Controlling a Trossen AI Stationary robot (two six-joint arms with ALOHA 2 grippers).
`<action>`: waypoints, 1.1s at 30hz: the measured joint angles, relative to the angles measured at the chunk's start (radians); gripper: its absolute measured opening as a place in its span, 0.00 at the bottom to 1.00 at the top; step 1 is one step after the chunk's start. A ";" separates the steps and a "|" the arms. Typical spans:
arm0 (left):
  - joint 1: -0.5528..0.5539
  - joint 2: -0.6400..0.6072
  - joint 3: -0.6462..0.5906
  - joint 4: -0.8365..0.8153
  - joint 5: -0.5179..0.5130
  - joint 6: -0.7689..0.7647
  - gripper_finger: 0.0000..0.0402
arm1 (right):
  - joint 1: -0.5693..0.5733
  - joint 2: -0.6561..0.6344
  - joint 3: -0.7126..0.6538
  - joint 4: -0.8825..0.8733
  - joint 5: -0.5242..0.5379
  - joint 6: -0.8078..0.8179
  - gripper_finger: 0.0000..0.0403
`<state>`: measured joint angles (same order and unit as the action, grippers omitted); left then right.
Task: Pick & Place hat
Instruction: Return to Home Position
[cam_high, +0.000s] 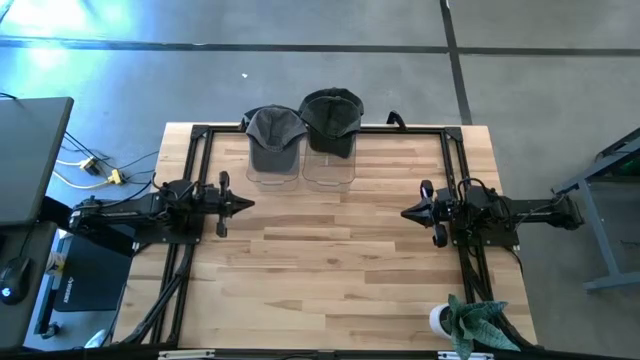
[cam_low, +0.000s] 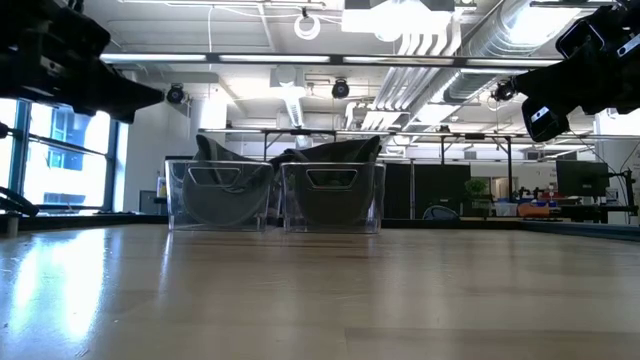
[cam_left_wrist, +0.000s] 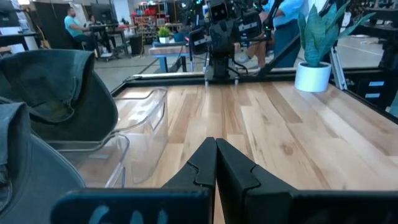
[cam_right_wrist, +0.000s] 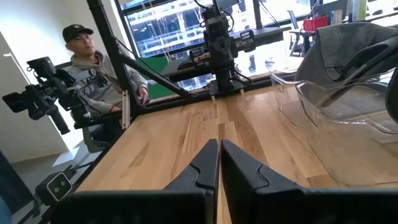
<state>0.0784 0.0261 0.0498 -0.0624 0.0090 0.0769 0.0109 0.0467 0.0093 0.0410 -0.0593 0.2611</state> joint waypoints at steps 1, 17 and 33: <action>0.000 0.001 0.000 0.000 0.000 0.000 0.00 | 0.000 0.000 0.000 0.000 0.000 0.000 0.03; 0.000 0.001 0.000 0.004 0.000 -0.001 0.00 | 0.040 -0.046 -0.001 -0.004 -0.045 -0.248 0.03; 0.000 0.001 0.002 0.002 0.000 -0.001 0.00 | 0.042 -0.030 -0.001 -0.010 0.007 -0.262 0.03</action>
<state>0.0784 0.0269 0.0521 -0.0606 0.0086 0.0761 0.0525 0.0170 0.0086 0.0308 -0.0527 -0.0013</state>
